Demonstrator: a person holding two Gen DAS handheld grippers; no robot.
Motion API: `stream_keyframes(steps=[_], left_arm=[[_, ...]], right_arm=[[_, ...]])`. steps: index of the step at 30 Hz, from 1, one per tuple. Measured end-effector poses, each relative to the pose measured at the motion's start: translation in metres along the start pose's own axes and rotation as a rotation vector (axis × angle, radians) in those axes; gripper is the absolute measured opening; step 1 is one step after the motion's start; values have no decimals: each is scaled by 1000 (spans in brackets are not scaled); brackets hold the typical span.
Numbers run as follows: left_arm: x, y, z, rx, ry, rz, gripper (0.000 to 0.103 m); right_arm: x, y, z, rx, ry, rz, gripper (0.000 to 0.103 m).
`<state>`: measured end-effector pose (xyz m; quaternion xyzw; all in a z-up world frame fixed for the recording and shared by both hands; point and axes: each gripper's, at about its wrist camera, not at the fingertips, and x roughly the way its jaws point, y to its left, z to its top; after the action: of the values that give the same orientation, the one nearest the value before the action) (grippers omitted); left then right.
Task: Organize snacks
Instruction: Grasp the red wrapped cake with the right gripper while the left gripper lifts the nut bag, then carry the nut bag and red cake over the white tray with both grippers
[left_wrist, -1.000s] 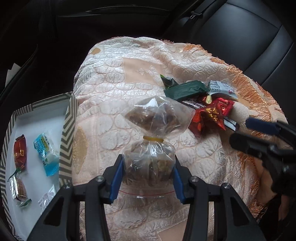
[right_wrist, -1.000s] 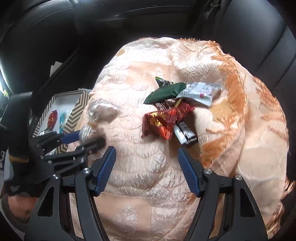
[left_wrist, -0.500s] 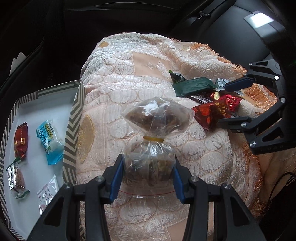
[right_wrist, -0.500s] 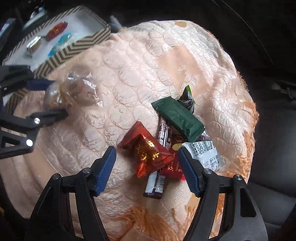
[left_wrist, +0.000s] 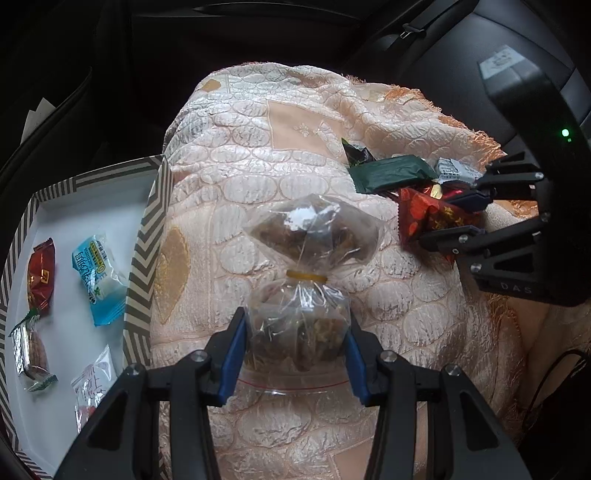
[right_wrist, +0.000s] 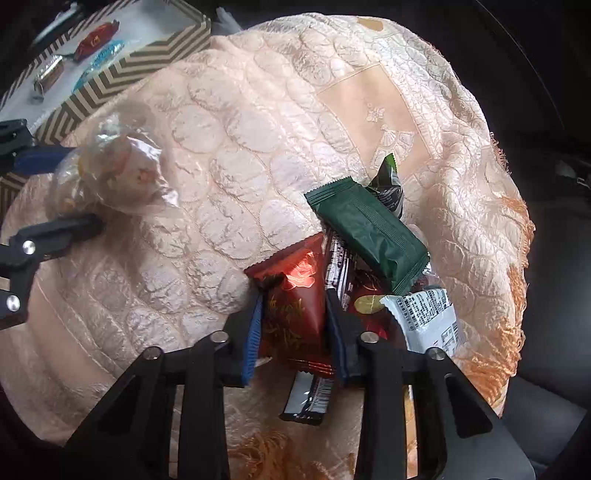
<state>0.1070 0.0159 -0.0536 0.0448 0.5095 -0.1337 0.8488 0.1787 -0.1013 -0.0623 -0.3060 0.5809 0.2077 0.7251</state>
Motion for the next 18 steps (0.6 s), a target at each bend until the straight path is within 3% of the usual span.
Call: stream_keyframes(steps=[8, 18], left_arm=[[-10, 2, -2, -5, -18, 40, 50], [-41, 7, -4, 4, -83, 103, 50]], right_arm=[[-43, 22, -26, 261, -137, 96, 30], [-52, 58, -62, 494, -255, 185, 30]])
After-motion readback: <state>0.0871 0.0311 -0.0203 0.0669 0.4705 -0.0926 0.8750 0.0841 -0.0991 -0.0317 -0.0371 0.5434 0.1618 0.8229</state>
